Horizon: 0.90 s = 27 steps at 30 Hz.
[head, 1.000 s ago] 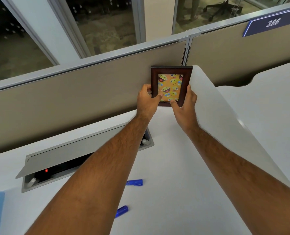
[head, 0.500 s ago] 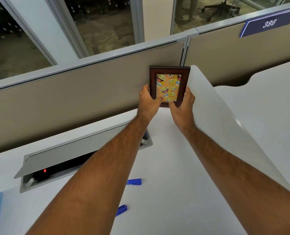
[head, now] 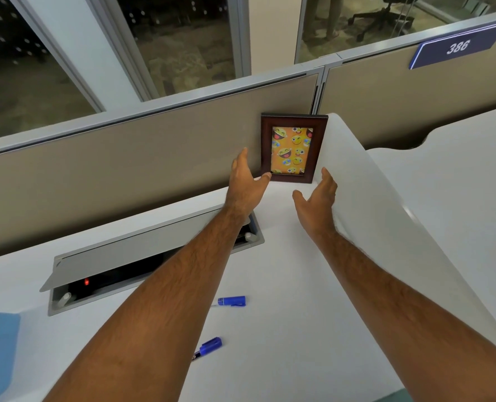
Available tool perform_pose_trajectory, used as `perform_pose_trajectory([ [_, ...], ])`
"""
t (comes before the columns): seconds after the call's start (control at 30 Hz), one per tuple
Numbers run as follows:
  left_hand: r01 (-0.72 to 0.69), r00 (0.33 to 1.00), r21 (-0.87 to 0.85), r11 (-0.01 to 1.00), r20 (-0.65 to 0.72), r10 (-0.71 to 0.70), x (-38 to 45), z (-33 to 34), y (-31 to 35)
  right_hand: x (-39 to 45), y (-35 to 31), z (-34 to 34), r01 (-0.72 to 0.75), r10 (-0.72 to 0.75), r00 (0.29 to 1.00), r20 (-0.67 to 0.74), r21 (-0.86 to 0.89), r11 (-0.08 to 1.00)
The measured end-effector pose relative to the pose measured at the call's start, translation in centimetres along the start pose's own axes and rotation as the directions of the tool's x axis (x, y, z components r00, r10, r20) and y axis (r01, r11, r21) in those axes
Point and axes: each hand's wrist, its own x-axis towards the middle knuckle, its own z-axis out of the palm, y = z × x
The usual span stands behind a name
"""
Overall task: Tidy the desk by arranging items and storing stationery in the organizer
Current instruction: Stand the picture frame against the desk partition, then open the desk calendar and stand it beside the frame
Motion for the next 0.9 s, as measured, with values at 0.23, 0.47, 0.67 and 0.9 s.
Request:
perform_pose_trajectory([
  [0.23,-0.014,1.0,0.086,0.996,0.014,0.013,-4.0,-3.1,-1.1,-3.0,0.3,-0.9,0.018,-0.017,0.999,0.033,-0.039,0.999],
  [0.47,-0.011,1.0,0.102,0.995,0.028,0.008,-10.0,-4.8,-1.8,-8.1,0.7,-2.6,0.133,-0.12,0.984,0.133,-0.091,0.987],
  [0.67,-0.022,0.999,0.096,0.995,0.033,0.019,-15.8,-5.7,-2.1,-13.7,0.8,-5.2,0.238,-0.197,0.955,0.222,-0.177,0.955],
  [0.9,0.004,0.999,0.142,0.99,0.043,-0.011,-23.0,-6.4,-4.7,-19.8,2.1,-8.3,0.362,-0.285,0.901,0.328,-0.201,0.91],
])
